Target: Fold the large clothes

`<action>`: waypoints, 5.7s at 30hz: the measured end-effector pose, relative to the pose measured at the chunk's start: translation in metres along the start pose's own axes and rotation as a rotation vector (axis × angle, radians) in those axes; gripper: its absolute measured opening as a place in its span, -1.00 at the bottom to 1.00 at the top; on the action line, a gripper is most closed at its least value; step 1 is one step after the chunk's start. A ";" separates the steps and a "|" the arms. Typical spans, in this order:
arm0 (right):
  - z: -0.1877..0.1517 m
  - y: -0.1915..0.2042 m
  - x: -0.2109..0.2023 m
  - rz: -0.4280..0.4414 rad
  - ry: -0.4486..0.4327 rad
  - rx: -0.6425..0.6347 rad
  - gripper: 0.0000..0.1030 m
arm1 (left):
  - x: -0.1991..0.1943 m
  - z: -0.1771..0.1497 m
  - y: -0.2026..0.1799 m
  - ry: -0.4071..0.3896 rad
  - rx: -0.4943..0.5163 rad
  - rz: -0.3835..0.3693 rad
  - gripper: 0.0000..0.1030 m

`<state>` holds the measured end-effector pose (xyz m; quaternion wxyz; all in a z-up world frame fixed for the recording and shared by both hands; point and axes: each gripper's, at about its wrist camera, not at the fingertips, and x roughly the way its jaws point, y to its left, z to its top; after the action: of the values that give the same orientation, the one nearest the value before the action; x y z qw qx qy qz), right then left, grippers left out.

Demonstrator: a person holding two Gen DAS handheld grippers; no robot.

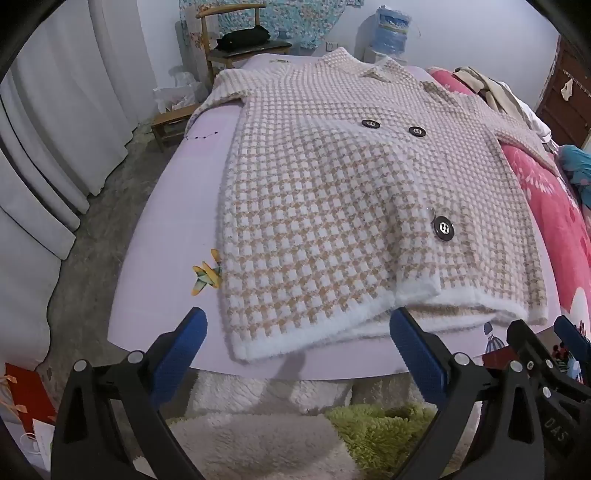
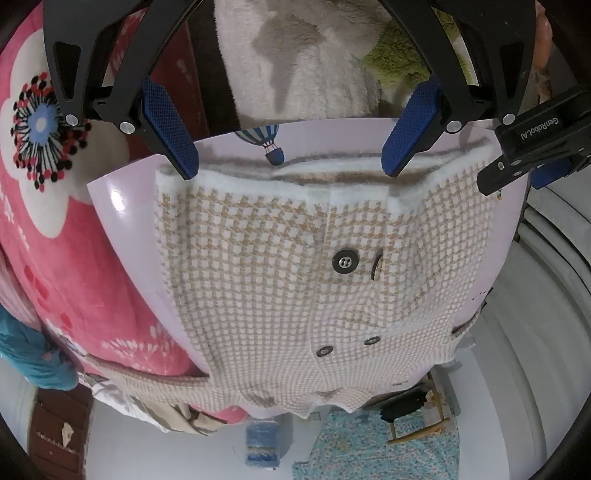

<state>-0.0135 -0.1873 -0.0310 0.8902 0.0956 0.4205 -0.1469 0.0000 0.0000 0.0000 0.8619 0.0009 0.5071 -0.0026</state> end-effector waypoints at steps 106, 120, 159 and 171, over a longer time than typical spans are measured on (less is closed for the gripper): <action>0.005 0.017 0.003 0.000 -0.002 -0.022 0.85 | -0.004 0.003 0.012 -0.005 -0.033 -0.005 0.89; 0.015 0.024 -0.004 -0.010 -0.059 -0.031 0.85 | 0.001 0.016 0.028 -0.056 -0.028 -0.022 0.89; 0.160 0.129 0.084 0.270 -0.159 -0.320 0.85 | 0.053 0.140 0.145 -0.296 -0.172 -0.197 0.89; 0.183 0.147 0.120 0.319 -0.093 -0.330 0.85 | 0.160 0.184 0.305 -0.030 -0.833 -0.489 0.85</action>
<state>0.2405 -0.1247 -0.0023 0.9241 0.0073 0.3769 0.0621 0.2400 0.3040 -0.0514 0.7704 -0.4635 0.4377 -0.0019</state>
